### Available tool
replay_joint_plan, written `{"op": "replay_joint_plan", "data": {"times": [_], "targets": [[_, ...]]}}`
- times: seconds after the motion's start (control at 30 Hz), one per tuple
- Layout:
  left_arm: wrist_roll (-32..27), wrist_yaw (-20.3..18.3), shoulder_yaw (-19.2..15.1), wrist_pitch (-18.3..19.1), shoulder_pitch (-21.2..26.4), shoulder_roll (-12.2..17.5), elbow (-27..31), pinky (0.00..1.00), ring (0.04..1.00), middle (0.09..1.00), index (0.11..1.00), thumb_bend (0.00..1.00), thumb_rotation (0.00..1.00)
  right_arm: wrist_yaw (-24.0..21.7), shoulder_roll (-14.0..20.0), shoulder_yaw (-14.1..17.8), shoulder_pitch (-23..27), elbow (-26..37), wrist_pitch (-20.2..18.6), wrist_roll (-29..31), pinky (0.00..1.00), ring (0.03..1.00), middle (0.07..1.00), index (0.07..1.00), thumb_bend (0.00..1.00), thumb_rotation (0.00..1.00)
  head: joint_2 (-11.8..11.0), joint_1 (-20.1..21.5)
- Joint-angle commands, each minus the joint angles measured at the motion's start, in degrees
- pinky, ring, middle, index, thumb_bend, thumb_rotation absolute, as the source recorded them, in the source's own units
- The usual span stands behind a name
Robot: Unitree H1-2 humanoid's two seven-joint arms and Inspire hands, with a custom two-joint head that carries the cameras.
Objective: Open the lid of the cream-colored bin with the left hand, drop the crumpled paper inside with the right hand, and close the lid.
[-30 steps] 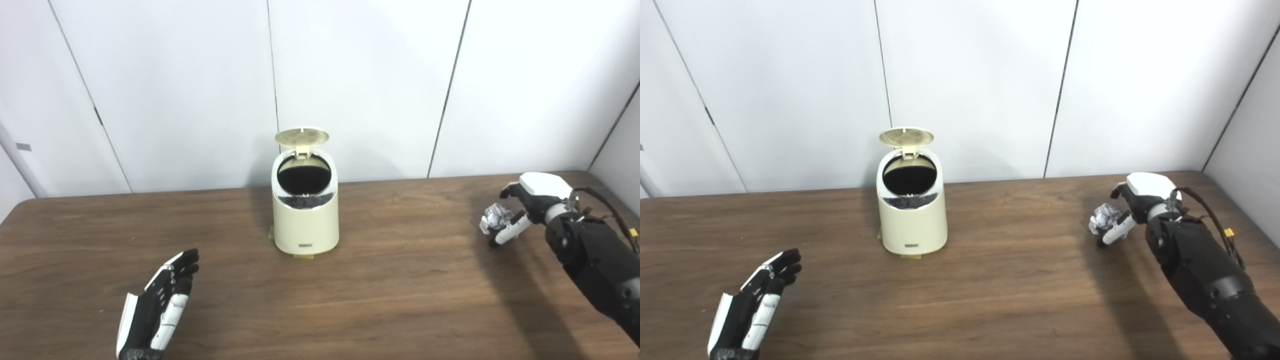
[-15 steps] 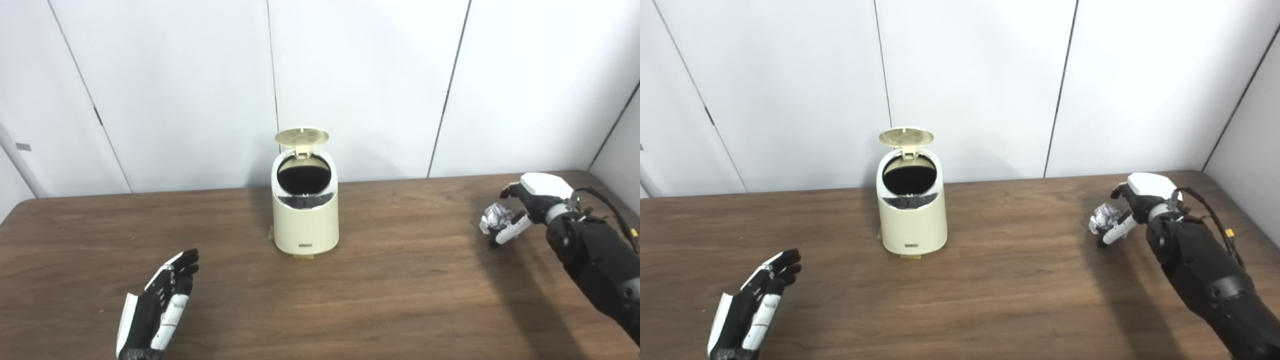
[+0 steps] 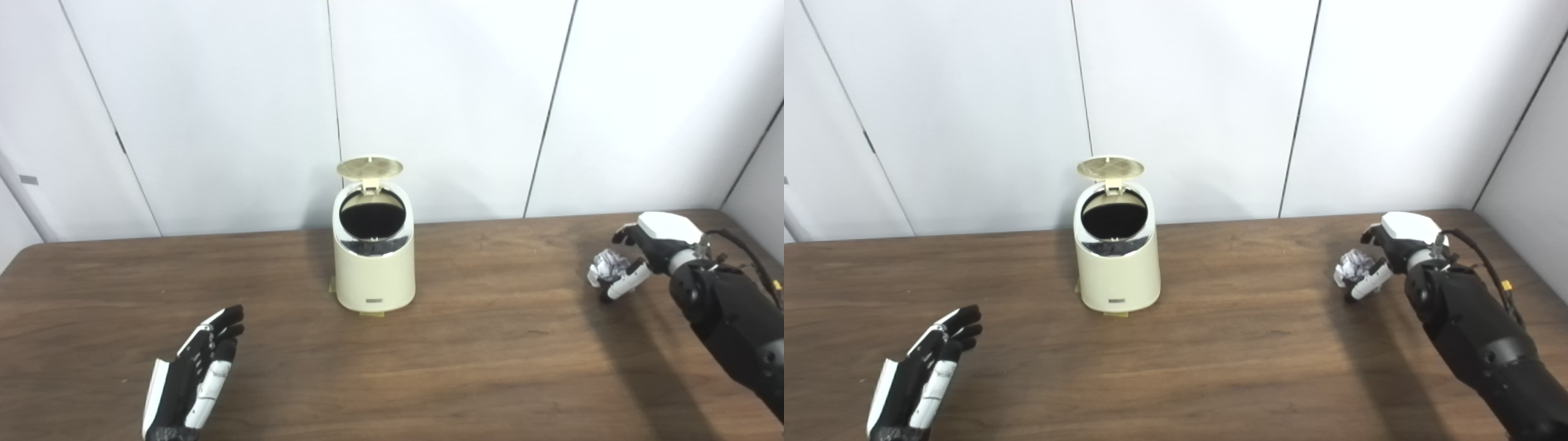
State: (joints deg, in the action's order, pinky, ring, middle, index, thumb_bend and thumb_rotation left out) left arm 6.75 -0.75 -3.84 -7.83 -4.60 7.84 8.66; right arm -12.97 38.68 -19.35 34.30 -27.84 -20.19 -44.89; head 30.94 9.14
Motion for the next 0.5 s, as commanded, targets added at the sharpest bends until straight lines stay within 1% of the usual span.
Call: {"op": "replay_joint_plan", "data": {"times": [0.0,0.07,0.1,0.27,0.37,0.47], "targets": [[-0.09,0.28,0.07,-0.71,0.79,0.09,2.60,0.81,0.810,0.834,0.849,0.74,0.87,-0.45,1.56,-0.23,0.25,-0.97,-0.58,-0.71,0.72,0.739,0.753,0.783,0.87,0.29,0.03,0.07],[-0.15,0.28,0.08,-0.80,0.78,0.01,2.67,0.82,0.815,0.834,0.850,0.73,0.87,-0.51,1.65,-0.35,0.23,-0.97,-0.51,-0.79,0.69,0.717,0.732,0.786,0.87,0.30,0.07,0.06],[-0.06,0.30,0.10,-0.88,0.80,0.03,2.61,0.82,0.815,0.833,0.849,0.72,0.87,-0.64,1.67,-0.41,0.29,-1.01,-0.58,-0.82,0.69,0.720,0.735,0.788,0.87,0.30,0.06,0.09],[-0.16,0.30,0.08,-0.98,0.89,0.06,2.28,0.82,0.815,0.838,0.855,0.72,0.87,-1.03,1.66,-0.32,0.37,-0.89,-0.61,-0.54,0.74,0.766,0.766,0.791,0.87,0.31,-0.11,-0.04],[-0.02,0.47,0.03,-1.06,0.93,-0.02,2.00,0.82,0.817,0.836,0.854,0.73,0.87,-0.81,1.65,-0.20,0.31,-0.96,-0.11,-0.19,0.77,0.784,0.786,0.793,0.86,0.28,-0.33,-0.02],[-0.01,0.52,0.04,-1.29,0.92,-0.01,1.83,0.82,0.816,0.835,0.852,0.72,0.87,-1.63,1.91,-0.35,-0.13,1.08,-0.94,-0.31,0.75,0.784,0.796,0.799,0.84,0.24,-0.33,-0.07]]}}
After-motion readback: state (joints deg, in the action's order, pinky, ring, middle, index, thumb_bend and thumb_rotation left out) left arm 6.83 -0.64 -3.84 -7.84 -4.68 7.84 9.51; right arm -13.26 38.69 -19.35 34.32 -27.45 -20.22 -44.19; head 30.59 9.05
